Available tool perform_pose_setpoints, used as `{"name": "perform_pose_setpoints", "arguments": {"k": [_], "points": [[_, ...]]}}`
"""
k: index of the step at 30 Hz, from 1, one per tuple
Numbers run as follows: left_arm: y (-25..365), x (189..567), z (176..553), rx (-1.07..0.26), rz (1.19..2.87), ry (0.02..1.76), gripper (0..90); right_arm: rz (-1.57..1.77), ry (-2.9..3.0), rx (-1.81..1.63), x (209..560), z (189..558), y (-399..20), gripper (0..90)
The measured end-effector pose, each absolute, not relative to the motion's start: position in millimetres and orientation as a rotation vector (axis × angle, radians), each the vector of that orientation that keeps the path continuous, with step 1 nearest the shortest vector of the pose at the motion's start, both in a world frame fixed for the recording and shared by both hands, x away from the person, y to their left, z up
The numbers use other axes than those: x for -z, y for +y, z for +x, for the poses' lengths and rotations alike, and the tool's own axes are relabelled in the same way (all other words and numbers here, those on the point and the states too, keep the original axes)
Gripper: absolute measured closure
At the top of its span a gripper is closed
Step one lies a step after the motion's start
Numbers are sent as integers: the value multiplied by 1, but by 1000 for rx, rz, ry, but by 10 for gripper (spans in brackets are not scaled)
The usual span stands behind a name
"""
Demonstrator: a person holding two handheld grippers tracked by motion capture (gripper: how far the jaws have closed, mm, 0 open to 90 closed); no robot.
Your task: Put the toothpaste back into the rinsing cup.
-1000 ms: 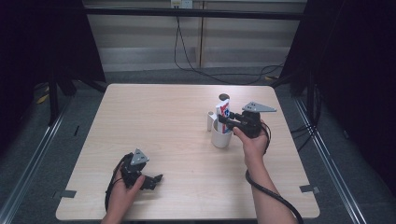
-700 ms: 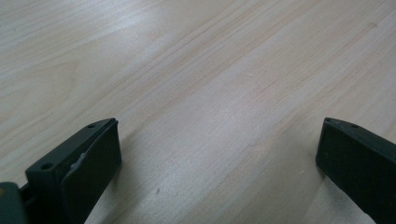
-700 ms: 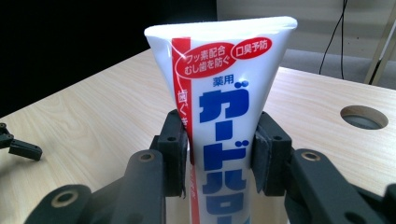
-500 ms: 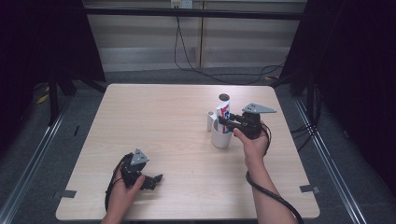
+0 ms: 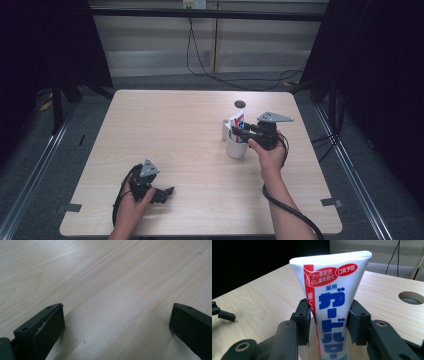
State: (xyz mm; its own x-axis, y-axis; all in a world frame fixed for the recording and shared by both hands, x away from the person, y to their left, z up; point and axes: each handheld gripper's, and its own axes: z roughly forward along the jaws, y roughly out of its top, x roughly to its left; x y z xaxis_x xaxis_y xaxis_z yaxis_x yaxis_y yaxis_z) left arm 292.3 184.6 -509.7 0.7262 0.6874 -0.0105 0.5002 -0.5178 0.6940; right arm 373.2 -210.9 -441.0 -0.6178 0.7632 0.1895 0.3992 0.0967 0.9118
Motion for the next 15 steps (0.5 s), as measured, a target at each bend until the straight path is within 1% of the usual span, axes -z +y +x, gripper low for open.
{"name": "perform_pose_setpoints", "arguments": {"k": [15], "points": [[185, 510, 292, -347, 2231, 894, 0, 1151, 2060, -1512, 440, 373, -212, 559]]}}
